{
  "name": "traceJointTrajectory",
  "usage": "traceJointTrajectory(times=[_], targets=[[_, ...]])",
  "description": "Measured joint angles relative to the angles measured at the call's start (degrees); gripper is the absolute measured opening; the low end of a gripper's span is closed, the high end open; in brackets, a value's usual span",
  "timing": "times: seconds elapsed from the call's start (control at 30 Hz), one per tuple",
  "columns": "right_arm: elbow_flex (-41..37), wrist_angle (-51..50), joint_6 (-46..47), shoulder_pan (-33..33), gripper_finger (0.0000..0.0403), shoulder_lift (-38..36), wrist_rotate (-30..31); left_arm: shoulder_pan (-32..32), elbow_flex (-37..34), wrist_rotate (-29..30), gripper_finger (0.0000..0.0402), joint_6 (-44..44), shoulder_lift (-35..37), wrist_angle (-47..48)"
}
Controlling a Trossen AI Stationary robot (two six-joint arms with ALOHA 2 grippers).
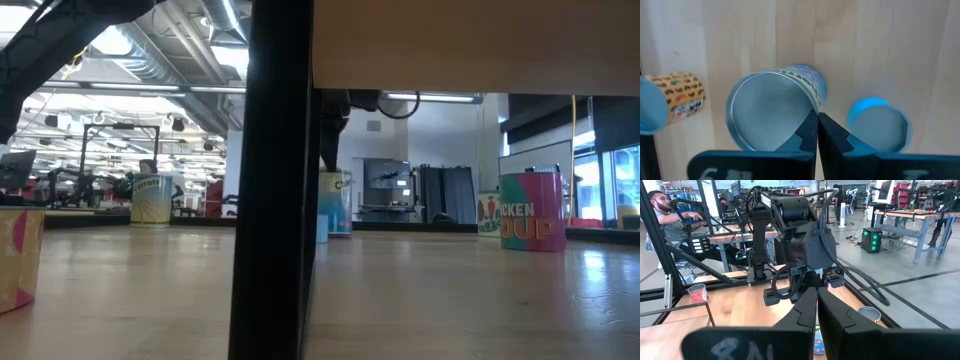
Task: Pick and place cans onto a shelf
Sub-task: Put the canned cherries on the shelf
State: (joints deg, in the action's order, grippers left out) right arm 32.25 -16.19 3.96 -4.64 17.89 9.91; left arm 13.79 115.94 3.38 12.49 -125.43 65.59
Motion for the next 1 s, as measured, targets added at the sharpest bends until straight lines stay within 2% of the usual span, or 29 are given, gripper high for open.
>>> traceJointTrajectory(times=[0.47,0.73,1.0], targets=[[0.00,0.02,-0.02,0.02,0.0020,0.00,0.00,0.00,0.00,-0.13,0.0030,-0.10,0.00,-1.91],[0.00,0.09,-0.02,0.01,0.0020,0.00,-0.01,0.01,0.09,0.71,0.0033,-6.25,1.06,-1.70],[0.05,9.62,-2.94,-0.04,0.0020,1.32,3.03,0.12,7.76,4.44,0.0033,-8.30,8.22,2.74]])
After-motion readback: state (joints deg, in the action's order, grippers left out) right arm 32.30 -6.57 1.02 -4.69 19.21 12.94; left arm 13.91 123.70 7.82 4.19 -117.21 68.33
